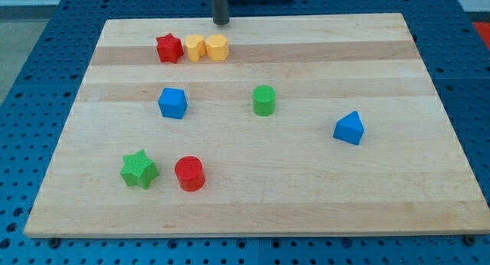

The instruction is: Nudge the blue cube down a bit

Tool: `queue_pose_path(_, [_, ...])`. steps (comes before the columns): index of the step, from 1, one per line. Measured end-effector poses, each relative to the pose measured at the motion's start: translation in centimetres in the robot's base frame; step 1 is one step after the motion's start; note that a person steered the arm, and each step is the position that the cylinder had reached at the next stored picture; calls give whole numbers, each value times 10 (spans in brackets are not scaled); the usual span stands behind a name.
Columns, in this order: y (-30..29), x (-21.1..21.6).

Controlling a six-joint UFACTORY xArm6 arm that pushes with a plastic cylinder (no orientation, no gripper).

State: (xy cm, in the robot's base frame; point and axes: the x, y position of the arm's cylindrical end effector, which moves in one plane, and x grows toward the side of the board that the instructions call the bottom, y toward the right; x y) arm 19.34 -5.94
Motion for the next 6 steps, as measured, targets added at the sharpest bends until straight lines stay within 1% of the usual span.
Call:
queue_pose_path(1, [76, 2])
queue_pose_path(2, [157, 56])
queue_pose_path(3, [138, 133])
queue_pose_path(4, [47, 155])
queue_pose_path(5, [-48, 159])
queue_pose_path(6, [-54, 231])
